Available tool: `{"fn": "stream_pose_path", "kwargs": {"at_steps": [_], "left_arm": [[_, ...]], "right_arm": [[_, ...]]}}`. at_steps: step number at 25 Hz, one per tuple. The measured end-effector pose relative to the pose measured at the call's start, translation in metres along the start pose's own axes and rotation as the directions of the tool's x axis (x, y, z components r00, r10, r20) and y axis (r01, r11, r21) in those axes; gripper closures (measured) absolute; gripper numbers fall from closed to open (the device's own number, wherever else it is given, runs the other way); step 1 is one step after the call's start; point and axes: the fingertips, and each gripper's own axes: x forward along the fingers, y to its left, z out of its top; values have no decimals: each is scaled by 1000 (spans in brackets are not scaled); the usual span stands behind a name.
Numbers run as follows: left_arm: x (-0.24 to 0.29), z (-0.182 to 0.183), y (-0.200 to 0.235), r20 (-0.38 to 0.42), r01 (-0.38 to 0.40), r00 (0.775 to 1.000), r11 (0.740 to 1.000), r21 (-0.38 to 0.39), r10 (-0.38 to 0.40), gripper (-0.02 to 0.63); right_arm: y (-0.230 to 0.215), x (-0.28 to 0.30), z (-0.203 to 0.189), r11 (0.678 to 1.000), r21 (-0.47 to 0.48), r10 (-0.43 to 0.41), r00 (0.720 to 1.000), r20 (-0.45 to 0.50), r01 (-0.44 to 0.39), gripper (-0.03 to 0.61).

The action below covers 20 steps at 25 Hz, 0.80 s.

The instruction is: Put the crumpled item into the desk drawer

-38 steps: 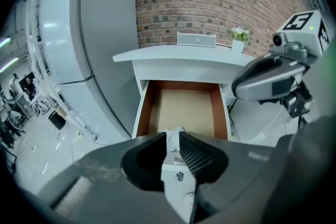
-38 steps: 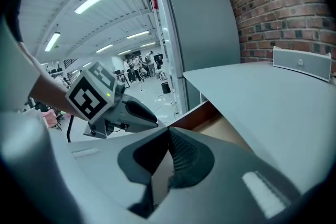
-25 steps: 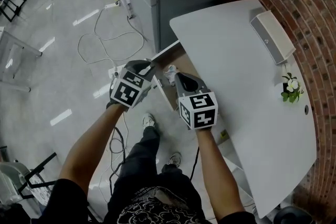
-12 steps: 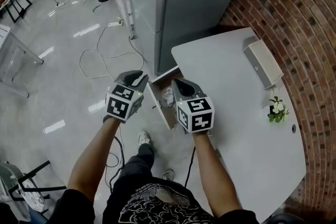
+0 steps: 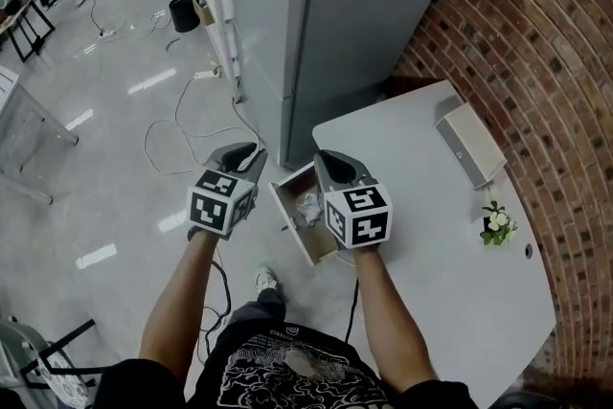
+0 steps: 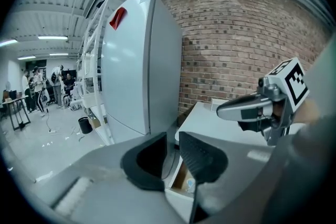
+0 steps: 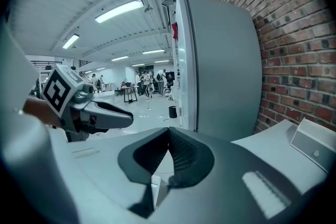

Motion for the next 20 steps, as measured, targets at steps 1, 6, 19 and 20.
{"fn": "stream_pose_path", "kwargs": {"at_steps": [1, 6, 19, 20], "left_arm": [[-1, 5, 4, 5, 0, 1000, 1000, 1, 0, 531], [-7, 30, 27, 40, -13, 999, 1000, -25, 14, 549], [-18, 75, 68, 102, -22, 995, 999, 24, 19, 601], [-19, 75, 71, 103, -25, 994, 999, 27, 22, 605]], "right_arm": [[-1, 2, 5, 1000, -3, -3, 1000, 5, 3, 575], [-5, 10, 31, 1000, -8, -16, 999, 33, 16, 575], [-9, 23, 75, 998, -9, -57, 994, 93, 58, 577], [-9, 23, 78, 998, -11, -63, 993, 101, 65, 577]]}}
